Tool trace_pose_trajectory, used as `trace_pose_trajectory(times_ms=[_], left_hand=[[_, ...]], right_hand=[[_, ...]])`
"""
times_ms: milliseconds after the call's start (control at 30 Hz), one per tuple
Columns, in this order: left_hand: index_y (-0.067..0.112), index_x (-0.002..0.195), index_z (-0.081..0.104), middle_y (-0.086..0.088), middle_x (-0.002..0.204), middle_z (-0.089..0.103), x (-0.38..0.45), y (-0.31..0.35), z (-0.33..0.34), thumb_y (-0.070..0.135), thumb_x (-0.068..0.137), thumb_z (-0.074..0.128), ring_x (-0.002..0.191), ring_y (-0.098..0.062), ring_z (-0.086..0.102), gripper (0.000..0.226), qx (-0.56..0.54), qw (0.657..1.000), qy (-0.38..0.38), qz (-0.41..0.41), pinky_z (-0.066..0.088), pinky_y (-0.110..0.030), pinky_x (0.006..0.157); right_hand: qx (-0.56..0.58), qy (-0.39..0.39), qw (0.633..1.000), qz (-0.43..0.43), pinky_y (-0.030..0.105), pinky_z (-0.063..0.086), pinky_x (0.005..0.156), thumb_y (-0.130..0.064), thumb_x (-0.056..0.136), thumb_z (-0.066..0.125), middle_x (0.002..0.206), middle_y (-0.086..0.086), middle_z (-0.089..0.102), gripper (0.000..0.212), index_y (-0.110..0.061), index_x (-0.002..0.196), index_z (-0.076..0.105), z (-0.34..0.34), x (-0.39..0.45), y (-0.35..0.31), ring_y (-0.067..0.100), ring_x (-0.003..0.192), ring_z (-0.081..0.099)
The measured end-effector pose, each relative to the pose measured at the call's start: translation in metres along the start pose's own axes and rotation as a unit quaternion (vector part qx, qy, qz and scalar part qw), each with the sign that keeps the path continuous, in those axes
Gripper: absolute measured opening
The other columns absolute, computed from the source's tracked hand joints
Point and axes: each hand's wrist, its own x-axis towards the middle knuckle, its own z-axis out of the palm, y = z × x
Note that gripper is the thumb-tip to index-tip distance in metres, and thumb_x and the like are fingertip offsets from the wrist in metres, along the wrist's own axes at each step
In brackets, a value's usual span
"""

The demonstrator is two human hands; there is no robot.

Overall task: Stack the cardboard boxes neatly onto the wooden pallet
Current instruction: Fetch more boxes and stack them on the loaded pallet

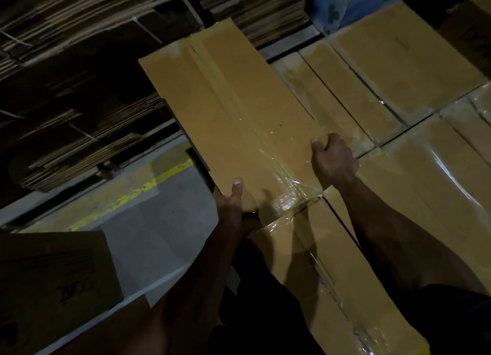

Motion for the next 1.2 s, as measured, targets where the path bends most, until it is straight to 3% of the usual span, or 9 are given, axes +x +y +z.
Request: trace_pose_trajectory(times_ms=[100, 300, 367, 500, 600, 767, 867, 1067, 1200], left_hand=[[0.001, 0.149, 0.031, -0.014, 0.142, 0.048, 0.0, -0.004, 0.0, 0.02, 0.097, 0.059, 0.129, -0.026, 0.048, 0.062, 0.04, 0.998, 0.022, 0.036, 0.037, -0.013, 0.089], [0.002, 0.149, 0.029, -0.004, 0.134, 0.048, -0.004, 0.003, -0.003, 0.016, 0.097, 0.058, 0.121, -0.018, 0.048, 0.061, 0.067, 0.995, 0.006, 0.074, 0.036, 0.002, 0.077], [0.002, 0.148, 0.03, -0.004, 0.129, 0.05, -0.006, 0.007, -0.007, 0.017, 0.096, 0.06, 0.119, -0.018, 0.05, 0.062, 0.08, 0.994, -0.009, 0.077, 0.038, 0.0, 0.079], [0.002, 0.144, 0.036, -0.013, 0.141, 0.051, -0.005, 0.023, -0.017, 0.036, 0.091, 0.066, 0.131, -0.03, 0.049, 0.07, 0.201, 0.978, -0.022, 0.047, 0.037, -0.024, 0.098], [-0.002, 0.145, 0.033, -0.019, 0.144, 0.047, -0.012, 0.041, -0.028, 0.047, 0.093, 0.06, 0.13, -0.036, 0.047, 0.076, 0.386, 0.921, -0.048, 0.016, 0.041, -0.035, 0.1], [0.003, 0.134, 0.048, -0.015, 0.128, 0.06, -0.034, 0.056, -0.05, 0.037, 0.095, 0.059, 0.117, -0.032, 0.058, 0.053, 0.582, 0.8, -0.103, 0.107, 0.049, -0.035, 0.087], [0.011, 0.126, 0.057, -0.011, 0.123, 0.064, -0.05, 0.061, -0.066, 0.029, 0.094, 0.057, 0.11, -0.03, 0.063, 0.037, 0.616, 0.76, -0.124, 0.168, 0.055, -0.037, 0.085], [0.011, 0.128, 0.051, -0.012, 0.127, 0.059, -0.07, 0.057, -0.108, 0.037, 0.098, 0.048, 0.118, -0.029, 0.055, 0.04, 0.699, 0.647, -0.142, 0.269, 0.048, -0.036, 0.092], [0.011, 0.127, 0.05, -0.011, 0.131, 0.057, -0.071, 0.042, -0.137, 0.04, 0.099, 0.043, 0.122, -0.027, 0.05, 0.041, 0.721, 0.582, -0.186, 0.327, 0.042, -0.035, 0.097]], right_hand=[[-0.014, 0.006, 1.0, -0.001, 0.054, 0.037, 0.103, -0.06, 0.097, 0.036, 0.132, 0.015, 0.059, 0.062, -0.014, 0.136, 0.048, 0.003, 0.001, 0.002, 0.038, 0.121, 0.054], [-0.044, 0.004, 0.999, -0.002, 0.054, 0.032, 0.105, -0.057, 0.101, 0.034, 0.138, 0.016, 0.054, 0.061, -0.012, 0.141, 0.043, 0.001, -0.002, -0.006, 0.037, 0.126, 0.05], [-0.057, -0.008, 0.998, 0.001, 0.055, 0.03, 0.106, -0.056, 0.101, 0.032, 0.141, 0.017, 0.05, 0.061, -0.014, 0.144, 0.04, -0.002, -0.004, -0.008, 0.037, 0.129, 0.047], [-0.091, -0.024, 0.996, -0.008, 0.057, 0.025, 0.113, -0.051, 0.103, 0.026, 0.153, 0.019, 0.036, 0.062, -0.013, 0.152, 0.023, 0.001, -0.017, -0.014, 0.038, 0.139, 0.035], [-0.129, -0.044, 0.99, -0.034, 0.057, 0.015, 0.118, -0.043, 0.104, 0.027, 0.162, 0.018, 0.017, 0.059, -0.016, 0.155, 0.016, 0.001, -0.044, -0.011, 0.037, 0.148, 0.019], [-0.135, -0.104, 0.981, -0.089, 0.057, 0.017, 0.119, -0.04, 0.103, 0.032, 0.163, 0.016, 0.011, 0.054, -0.017, 0.151, 0.021, -0.006, -0.115, 0.009, 0.036, 0.15, 0.012], [-0.108, -0.125, 0.985, -0.058, 0.051, 0.017, 0.119, -0.041, 0.104, 0.034, 0.164, 0.014, 0.017, 0.057, -0.015, 0.154, 0.026, -0.013, -0.156, 0.02, 0.031, 0.15, 0.016], [-0.047, -0.089, 0.994, 0.041, 0.044, 0.034, 0.112, -0.043, 0.102, 0.039, 0.15, 0.012, 0.044, 0.054, -0.014, 0.147, 0.039, -0.008, -0.243, 0.046, 0.03, 0.138, 0.039], [-0.003, -0.068, 0.991, 0.119, 0.042, 0.035, 0.112, -0.046, 0.101, 0.041, 0.15, 0.01, 0.045, 0.055, -0.016, 0.147, 0.042, -0.001, -0.297, 0.053, 0.029, 0.138, 0.039]])
